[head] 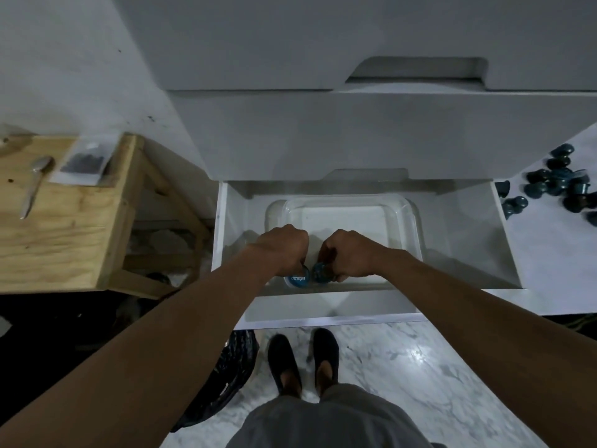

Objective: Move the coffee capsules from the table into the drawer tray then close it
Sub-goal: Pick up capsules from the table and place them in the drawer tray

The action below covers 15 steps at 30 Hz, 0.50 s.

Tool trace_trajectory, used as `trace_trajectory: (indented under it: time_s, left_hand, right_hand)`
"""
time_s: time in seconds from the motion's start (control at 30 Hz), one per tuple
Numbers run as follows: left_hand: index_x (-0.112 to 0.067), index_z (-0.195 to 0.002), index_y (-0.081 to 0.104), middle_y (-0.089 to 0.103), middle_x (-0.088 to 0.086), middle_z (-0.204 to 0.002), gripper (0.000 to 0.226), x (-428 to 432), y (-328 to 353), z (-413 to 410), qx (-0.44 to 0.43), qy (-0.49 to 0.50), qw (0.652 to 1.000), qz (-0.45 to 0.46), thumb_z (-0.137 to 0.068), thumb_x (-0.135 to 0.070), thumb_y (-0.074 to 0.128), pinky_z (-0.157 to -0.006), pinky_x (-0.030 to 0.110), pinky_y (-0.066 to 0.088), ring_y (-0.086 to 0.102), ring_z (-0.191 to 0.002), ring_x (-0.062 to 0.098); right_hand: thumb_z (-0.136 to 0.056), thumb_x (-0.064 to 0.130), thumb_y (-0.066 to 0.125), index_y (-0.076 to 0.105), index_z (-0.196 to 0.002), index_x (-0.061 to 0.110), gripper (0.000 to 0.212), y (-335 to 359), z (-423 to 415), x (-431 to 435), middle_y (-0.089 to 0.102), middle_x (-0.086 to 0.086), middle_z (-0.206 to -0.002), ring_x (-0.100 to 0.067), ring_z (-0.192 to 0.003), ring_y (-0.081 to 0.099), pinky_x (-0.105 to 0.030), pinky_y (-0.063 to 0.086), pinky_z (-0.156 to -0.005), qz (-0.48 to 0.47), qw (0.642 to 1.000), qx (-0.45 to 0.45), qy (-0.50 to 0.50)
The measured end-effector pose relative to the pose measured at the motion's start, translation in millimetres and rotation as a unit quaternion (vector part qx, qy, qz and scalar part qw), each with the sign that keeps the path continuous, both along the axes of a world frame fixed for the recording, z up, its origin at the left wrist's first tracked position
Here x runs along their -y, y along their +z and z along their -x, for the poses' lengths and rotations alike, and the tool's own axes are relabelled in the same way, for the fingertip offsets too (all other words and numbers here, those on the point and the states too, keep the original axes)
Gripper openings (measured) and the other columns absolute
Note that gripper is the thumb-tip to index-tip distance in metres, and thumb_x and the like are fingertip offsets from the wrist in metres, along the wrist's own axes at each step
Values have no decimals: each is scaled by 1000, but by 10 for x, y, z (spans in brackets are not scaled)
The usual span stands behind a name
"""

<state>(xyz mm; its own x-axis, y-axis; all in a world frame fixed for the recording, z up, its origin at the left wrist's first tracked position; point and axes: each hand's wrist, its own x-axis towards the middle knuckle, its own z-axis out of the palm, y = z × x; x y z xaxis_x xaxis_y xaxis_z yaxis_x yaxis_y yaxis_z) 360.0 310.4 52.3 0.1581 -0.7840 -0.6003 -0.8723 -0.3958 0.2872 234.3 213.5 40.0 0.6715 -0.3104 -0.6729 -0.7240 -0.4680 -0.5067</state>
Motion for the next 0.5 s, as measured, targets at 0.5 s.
trace_trajectory:
  time_s: [0.5]
  left_hand:
    - [-19, -113, 63, 62, 4, -112, 29, -82, 183, 48, 51, 54, 996, 47, -86, -28, 66, -75, 27, 43, 55, -86, 17]
  right_hand:
    - [-84, 20, 68, 67, -108, 12, 26, 34, 27, 121, 66, -6, -109, -18, -88, 60, -26, 49, -78, 77, 995, 47, 52]
